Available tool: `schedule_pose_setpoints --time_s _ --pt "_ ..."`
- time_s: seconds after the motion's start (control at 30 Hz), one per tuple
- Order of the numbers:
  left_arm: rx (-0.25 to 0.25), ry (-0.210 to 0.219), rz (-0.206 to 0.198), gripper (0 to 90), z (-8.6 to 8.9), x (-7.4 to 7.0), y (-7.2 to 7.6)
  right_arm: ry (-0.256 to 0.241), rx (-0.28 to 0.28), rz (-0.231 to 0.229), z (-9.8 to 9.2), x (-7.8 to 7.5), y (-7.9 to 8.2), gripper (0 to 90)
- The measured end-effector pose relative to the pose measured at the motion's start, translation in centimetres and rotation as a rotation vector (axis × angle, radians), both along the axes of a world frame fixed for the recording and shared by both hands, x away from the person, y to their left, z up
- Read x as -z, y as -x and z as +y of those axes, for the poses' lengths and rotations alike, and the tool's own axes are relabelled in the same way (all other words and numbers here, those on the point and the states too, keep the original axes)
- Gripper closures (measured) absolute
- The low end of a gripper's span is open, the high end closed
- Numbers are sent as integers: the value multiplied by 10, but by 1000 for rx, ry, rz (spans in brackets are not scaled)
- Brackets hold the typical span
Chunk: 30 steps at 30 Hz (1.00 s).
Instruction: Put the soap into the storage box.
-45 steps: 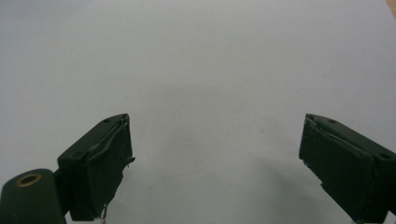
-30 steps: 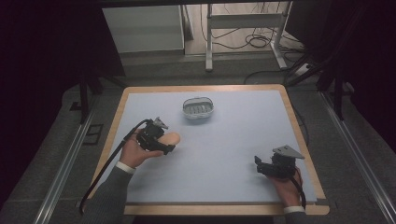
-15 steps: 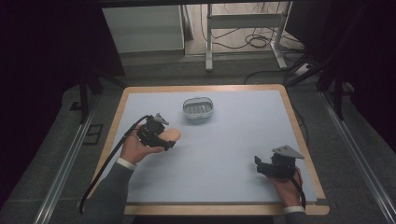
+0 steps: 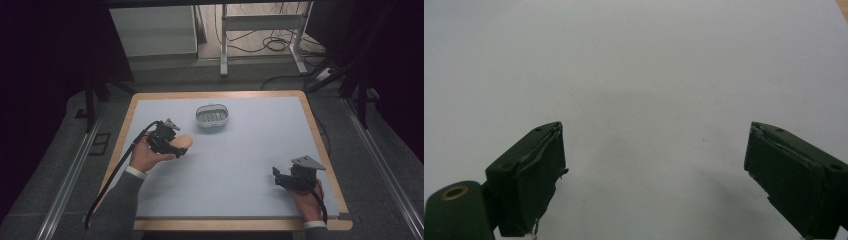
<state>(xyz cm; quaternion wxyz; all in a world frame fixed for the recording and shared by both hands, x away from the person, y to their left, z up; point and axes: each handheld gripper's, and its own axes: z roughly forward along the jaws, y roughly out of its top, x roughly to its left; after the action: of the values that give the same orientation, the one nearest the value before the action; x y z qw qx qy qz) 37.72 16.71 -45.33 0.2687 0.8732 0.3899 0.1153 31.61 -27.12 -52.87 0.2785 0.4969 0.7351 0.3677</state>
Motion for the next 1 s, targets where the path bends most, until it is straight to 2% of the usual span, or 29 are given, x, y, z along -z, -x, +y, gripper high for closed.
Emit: schedule_pose_setpoints --time_s 0.67,0.7,0.77,1.0 --pt "9 -3 -12 323 -8 -9 -19 0 1 1 0 0 0 96" --pt "3 10 -13 323 -9 -9 -20 0 1 2 0 0 0 96" --pt "7 -6 -9 323 -10 -10 -24 0 0 2 0 0 0 96" --pt "23 -8 -11 323 -14 -11 -30 3 1 3 0 0 0 96"
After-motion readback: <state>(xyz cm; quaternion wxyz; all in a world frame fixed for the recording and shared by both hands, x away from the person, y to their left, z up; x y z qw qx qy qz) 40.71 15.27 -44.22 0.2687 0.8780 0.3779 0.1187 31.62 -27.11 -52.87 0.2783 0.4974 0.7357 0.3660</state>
